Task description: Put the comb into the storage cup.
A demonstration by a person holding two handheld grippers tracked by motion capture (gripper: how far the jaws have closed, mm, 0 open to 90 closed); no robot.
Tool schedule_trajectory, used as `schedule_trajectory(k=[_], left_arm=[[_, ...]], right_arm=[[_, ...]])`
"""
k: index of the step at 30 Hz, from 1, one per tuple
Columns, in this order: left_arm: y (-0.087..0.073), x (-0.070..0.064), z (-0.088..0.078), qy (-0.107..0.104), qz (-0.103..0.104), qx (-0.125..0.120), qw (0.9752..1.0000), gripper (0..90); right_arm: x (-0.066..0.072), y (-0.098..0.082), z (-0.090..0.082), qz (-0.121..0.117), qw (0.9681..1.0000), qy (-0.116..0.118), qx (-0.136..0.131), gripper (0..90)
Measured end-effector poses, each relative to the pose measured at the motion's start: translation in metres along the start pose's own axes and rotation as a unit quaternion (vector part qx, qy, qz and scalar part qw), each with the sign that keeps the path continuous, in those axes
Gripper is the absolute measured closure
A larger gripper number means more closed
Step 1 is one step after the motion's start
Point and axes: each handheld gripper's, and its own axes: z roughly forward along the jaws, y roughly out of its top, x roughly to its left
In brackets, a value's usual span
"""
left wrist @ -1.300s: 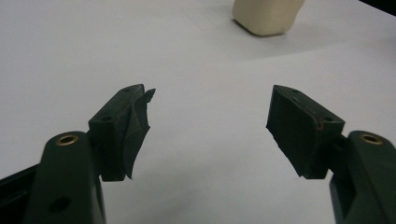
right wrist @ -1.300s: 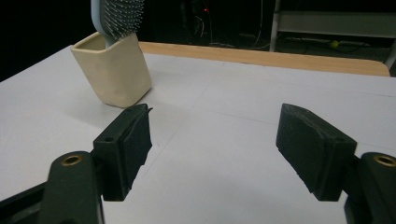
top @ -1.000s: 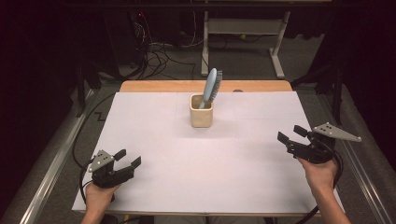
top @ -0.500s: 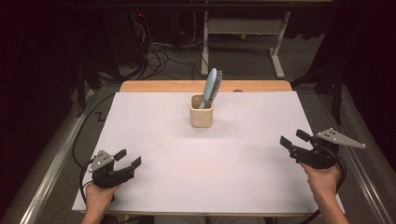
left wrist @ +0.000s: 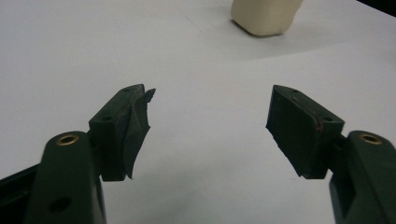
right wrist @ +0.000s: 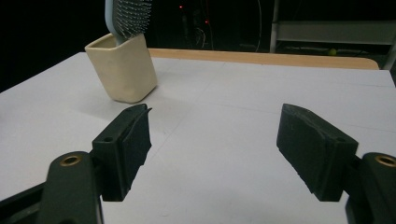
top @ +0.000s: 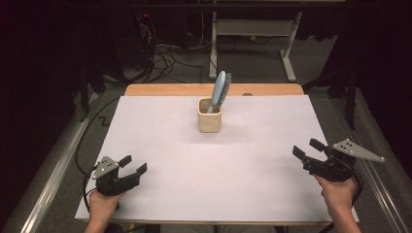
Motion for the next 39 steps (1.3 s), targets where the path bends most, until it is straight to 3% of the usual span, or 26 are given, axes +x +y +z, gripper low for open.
schedule_trajectory(k=[39], left_arm=[[0.0, 0.0, -0.001, 0.0, 0.001, -0.001, 1.0, 30.1]], right_arm=[[0.004, -0.032, -0.016, -0.003, 0.9999, -0.007, 0.007, 24.5]])
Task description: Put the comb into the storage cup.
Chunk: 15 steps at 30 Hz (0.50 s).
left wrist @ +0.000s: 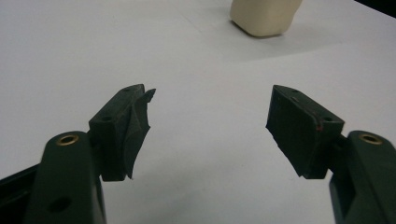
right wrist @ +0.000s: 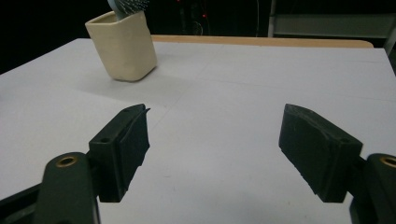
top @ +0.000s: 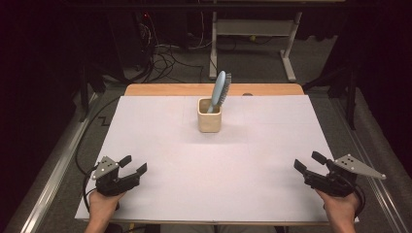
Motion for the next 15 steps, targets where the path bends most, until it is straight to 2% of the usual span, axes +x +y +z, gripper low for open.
schedule_trajectory(k=[15], left_arm=[[0.0, 0.0, 0.0, -0.001, 0.002, 0.0, 1.0, 30.1]], right_arm=[[-0.003, -0.016, -0.003, 0.004, 0.9999, -0.009, 0.009, 24.1]])
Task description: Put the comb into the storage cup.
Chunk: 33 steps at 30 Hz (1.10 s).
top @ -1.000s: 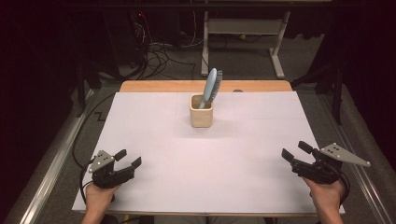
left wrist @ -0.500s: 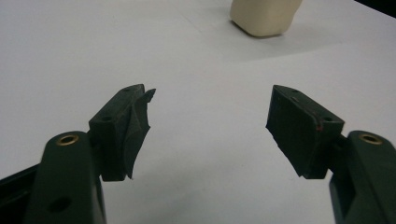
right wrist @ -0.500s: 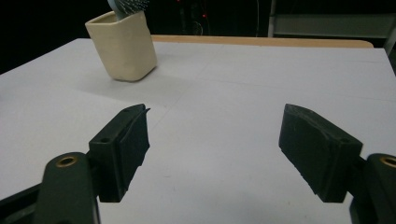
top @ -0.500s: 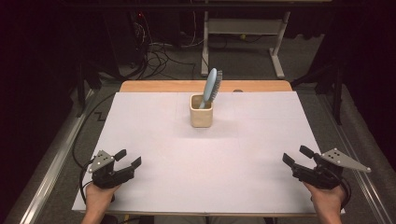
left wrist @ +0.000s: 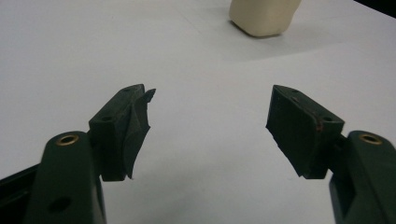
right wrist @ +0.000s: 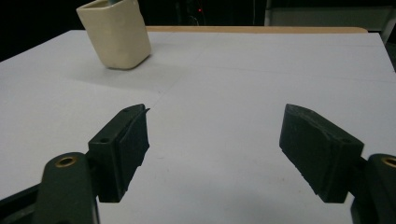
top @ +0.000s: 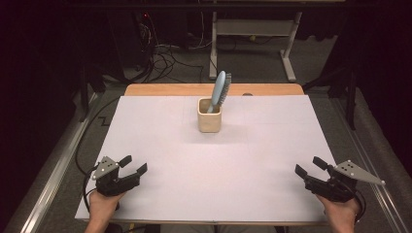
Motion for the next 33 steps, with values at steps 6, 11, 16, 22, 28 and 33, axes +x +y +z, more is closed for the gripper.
schedule_trajectory(k=[6, 11, 16, 22, 28, 33], left_arm=[[0.0, 0.0, 0.0, 0.0, -0.001, -0.001, 1.0, 30.1], [0.0, 0.0, 0.0, 0.001, -0.002, -0.001, 1.0, 30.1], [0.0, 0.0, 0.0, 0.0, -0.001, -0.001, 1.0, 30.1], [0.0, 0.0, 0.0, 0.0, -0.002, -0.001, 1.0, 30.1], [0.0, 0.0, 0.0, 0.0, -0.003, -0.002, 1.0, 30.1], [0.0, 0.001, 0.0, 0.0, -0.005, -0.002, 1.0, 30.1]], right_arm=[[-0.001, -0.006, -0.001, -0.001, 1.0, -0.004, 0.002, 24.0], [-0.002, -0.009, -0.002, 0.0, 1.0, -0.004, 0.003, 23.9], [-0.004, -0.014, -0.003, 0.006, 1.0, -0.005, 0.003, 23.7], [-0.006, -0.019, -0.003, 0.01, 0.9999, -0.01, 0.004, 23.5], [-0.007, -0.023, -0.004, 0.015, 0.9998, -0.013, 0.007, 23.3], [-0.008, -0.027, -0.004, 0.015, 0.9997, -0.014, 0.009, 23.0]])
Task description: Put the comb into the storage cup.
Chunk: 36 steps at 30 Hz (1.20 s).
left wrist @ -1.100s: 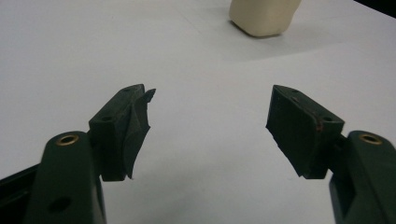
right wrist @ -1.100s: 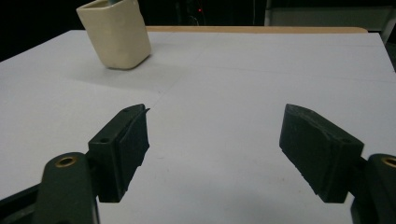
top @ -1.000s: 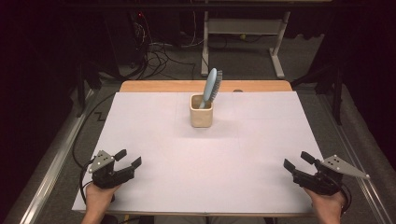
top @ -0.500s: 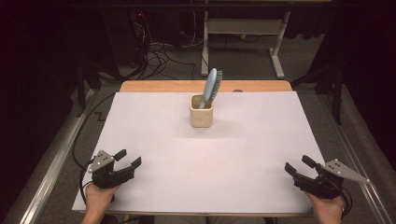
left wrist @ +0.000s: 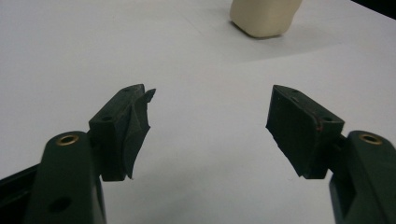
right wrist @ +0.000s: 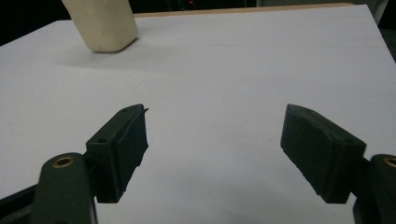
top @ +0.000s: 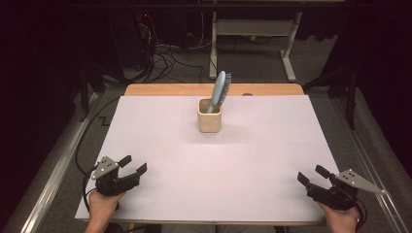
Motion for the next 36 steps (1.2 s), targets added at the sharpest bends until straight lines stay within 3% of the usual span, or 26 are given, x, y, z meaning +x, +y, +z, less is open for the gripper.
schedule_trajectory(k=[25, 36], left_arm=[[0.0, -0.002, 0.0, -0.002, 0.003, 0.001, 1.0, 30.3], [0.0, -0.001, 0.002, -0.002, 0.002, 0.005, 1.0, 30.4]], right_arm=[[-0.005, -0.013, -0.008, 0.021, 0.9997, -0.007, -0.011, 22.7], [-0.004, -0.014, -0.007, 0.016, 0.9998, -0.006, -0.01, 22.5]])
